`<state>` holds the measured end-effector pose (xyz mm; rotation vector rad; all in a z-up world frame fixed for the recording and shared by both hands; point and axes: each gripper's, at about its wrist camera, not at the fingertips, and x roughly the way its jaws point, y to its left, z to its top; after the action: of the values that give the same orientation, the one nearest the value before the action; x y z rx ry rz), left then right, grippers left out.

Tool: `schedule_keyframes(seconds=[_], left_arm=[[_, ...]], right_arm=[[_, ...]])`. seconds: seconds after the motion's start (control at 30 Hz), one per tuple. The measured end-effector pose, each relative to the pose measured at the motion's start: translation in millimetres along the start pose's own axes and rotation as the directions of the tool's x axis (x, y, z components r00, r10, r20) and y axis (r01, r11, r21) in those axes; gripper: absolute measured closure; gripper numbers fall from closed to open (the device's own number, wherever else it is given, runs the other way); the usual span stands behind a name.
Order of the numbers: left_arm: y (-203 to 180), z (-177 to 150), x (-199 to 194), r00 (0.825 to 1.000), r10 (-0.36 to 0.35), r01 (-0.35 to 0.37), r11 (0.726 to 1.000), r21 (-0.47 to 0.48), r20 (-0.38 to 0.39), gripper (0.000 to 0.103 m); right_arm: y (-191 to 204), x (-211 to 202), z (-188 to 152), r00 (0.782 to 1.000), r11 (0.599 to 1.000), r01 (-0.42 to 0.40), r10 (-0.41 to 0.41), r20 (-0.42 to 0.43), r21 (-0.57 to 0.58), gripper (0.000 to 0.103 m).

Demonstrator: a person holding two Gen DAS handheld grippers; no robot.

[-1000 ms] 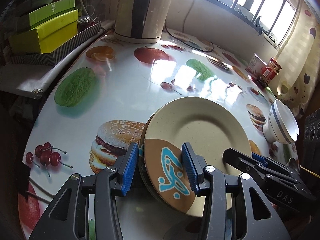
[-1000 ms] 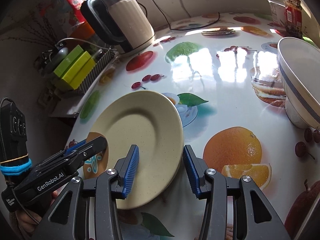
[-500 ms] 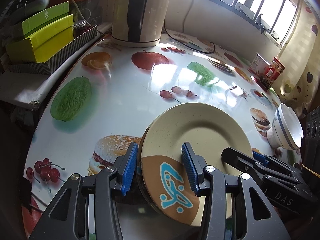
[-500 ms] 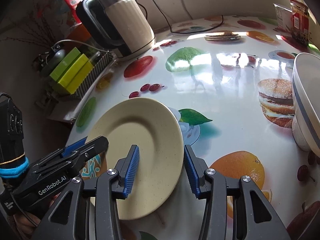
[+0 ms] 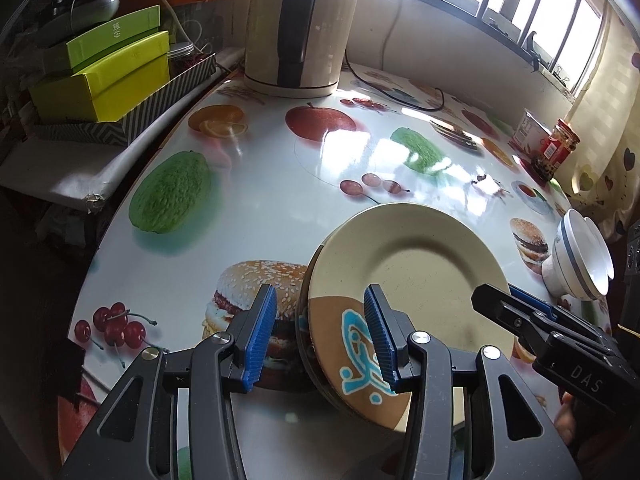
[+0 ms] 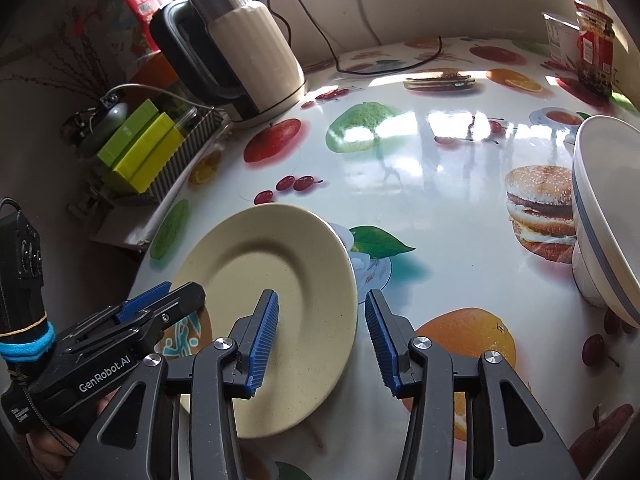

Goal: Organize plates and bowls
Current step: 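Withdraw both grippers from the cream plate stack, then move both grippers toward the white bowls and the steel bowl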

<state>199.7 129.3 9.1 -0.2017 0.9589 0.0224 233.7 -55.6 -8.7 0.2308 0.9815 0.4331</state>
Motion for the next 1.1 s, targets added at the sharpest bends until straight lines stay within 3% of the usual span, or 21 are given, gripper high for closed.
schedule_keyframes(seconds=[0.23,0.73,1.1], left_arm=[[-9.5,-5.4,-29.3,0.998,0.029,-0.031,0.999,0.026,0.052,0.056],[-60.7,-29.0,-86.7,0.986,0.014,-0.035,0.991,0.126,0.169,0.056],[-113.3,-39.9,-102.6,0.983,-0.086,0.051,0.977,0.209,0.165,0.056]], right_arm=[[0.7,-22.6,-7.1,0.999,1.0,0.014,-0.014,0.03,0.005,0.053],[1.2,-94.9,-29.7,0.988,0.997,0.071,-0.065,0.14,-0.034,0.041],[-17.9,-144.6,-49.7,0.966,0.987,0.163,-0.159,0.206,-0.001,0.036]])
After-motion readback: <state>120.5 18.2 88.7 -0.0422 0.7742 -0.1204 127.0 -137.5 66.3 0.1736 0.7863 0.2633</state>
